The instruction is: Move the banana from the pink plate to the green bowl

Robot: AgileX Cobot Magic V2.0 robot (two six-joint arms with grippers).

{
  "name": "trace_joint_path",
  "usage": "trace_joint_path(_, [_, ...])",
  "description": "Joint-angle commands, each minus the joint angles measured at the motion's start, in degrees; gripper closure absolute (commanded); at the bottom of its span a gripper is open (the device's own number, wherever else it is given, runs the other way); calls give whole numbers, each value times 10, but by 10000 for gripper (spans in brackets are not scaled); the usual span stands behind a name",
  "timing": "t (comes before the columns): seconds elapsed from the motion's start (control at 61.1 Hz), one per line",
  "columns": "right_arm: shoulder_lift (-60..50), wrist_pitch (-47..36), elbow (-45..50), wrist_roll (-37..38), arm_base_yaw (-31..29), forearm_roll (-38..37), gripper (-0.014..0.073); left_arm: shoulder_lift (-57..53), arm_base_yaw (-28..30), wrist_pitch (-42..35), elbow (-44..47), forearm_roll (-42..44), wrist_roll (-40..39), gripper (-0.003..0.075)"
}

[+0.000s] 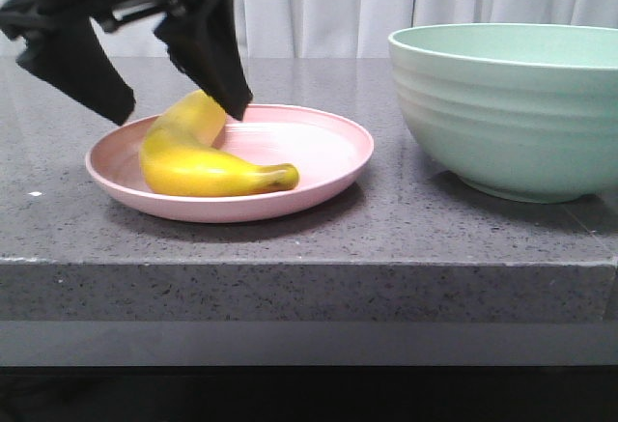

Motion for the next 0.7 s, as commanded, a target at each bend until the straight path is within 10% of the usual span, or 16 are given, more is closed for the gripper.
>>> trace_joint_path(0.0, [7, -42, -22, 0, -4, 3, -8, -2, -4, -20, -22, -12, -6, 50])
trace_joint_path(0.36, [7, -42, -22, 0, -4, 3, -8, 36, -4, -32, -23, -12, -6, 75])
trace_joint_path(0.688, [7, -42, -22, 0, -4, 3, -8, 36, -4, -66, -23, -12, -6, 394])
